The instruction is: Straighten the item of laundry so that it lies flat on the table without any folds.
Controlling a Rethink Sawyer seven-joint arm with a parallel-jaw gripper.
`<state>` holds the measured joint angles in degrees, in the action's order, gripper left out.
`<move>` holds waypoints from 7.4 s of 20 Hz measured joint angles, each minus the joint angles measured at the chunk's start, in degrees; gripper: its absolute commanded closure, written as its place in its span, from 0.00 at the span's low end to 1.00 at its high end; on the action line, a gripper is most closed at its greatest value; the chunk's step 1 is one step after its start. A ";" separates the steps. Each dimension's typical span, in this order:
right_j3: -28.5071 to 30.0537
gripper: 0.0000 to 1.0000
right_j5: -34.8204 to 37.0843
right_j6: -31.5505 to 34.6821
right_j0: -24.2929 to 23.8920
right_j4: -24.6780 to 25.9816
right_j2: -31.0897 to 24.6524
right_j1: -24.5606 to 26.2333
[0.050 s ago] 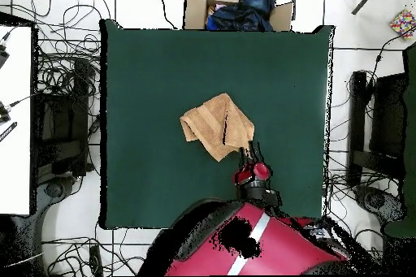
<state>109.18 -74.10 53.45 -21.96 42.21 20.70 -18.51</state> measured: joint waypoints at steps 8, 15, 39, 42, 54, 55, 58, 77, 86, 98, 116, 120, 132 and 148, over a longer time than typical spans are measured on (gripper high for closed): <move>0.00 0.00 0.01 0.00 -0.54 -0.55 0.00 0.64; -0.06 0.00 0.00 0.00 -0.76 -0.55 0.00 2.59; -1.70 0.00 0.00 0.00 -1.51 -0.59 -0.08 7.41; -2.40 0.00 0.01 0.00 -1.51 -0.57 -0.17 8.19; -6.87 0.00 0.00 0.00 -1.43 -0.59 -0.41 12.47; -6.97 0.00 0.01 0.00 -1.41 -0.59 -0.41 12.54; -7.39 0.00 0.01 0.00 -1.26 -0.57 -0.40 12.67; -8.40 0.00 2.78 0.00 1.09 -0.55 -0.43 11.60; -8.49 0.00 5.94 0.00 1.40 -0.54 -0.72 10.47; -9.10 0.00 8.98 0.00 1.46 -0.53 -1.53 10.09; -9.59 1.00 12.46 0.00 1.58 -0.50 -3.46 7.86; -9.74 1.00 12.88 0.15 1.58 -0.41 -4.02 7.62; -9.22 1.00 32.39 3.38 -2.38 3.96 -12.25 1.04; 6.09 1.00 73.32 6.26 -21.64 -8.59 -34.88 -19.61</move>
<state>115.27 -0.77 59.72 -43.60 33.62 -14.18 -38.13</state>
